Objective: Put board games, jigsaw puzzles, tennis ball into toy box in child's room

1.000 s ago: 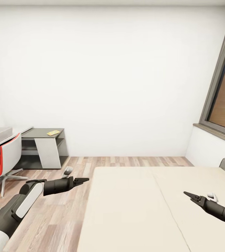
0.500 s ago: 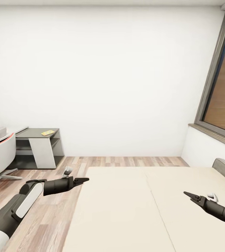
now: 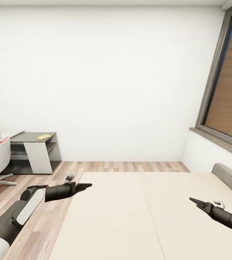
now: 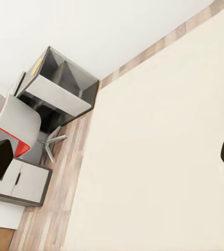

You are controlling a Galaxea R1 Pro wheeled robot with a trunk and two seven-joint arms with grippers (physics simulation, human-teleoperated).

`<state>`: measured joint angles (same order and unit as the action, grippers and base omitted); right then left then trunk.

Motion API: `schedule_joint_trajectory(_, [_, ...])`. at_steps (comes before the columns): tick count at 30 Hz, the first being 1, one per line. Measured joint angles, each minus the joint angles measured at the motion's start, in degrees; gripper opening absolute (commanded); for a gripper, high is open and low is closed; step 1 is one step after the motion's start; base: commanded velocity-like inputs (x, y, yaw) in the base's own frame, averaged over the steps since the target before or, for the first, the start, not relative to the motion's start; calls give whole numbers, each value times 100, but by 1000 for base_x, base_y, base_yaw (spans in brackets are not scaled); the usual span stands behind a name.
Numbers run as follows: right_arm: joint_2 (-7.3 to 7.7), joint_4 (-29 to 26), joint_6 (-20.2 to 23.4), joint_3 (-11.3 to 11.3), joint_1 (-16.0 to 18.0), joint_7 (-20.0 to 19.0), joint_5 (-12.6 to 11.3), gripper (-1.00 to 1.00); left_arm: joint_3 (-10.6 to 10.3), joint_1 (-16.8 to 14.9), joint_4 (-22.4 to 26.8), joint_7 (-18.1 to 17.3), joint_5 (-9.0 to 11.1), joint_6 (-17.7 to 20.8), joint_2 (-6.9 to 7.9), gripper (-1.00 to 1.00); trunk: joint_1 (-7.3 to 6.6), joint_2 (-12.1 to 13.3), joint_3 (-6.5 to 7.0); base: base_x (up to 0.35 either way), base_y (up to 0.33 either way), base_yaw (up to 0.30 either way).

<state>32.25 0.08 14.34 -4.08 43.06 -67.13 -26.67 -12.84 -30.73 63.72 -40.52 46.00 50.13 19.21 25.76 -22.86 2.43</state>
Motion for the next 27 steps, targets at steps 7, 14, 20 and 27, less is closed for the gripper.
schedule_joint_trajectory(7, [0, 0, -2, 0, 0, 1, 0, 100, 0, 0, 0, -4, 0, -1, 1, 100, 0, 0, 0, 0, -294, 0])
schedule_joint_trajectory(14, [0, 0, -8, 0, 0, 2, 0, 100, 0, 0, 0, -6, 0, 0, 7, 100, 0, 0, 0, 0, -294, 0])
schedule_joint_trajectory(20, [0, 0, -9, 0, 0, 2, 0, 100, 0, 0, 0, -7, 0, 1, 8, 100, 0, 0, 0, 0, -294, 0])
schedule_joint_trajectory(27, [0, 0, 12, 0, 0, 5, 2, 100, 0, 0, 0, -8, 0, 1, 8, 100, 0, 0, 0, 0, -294, 0])
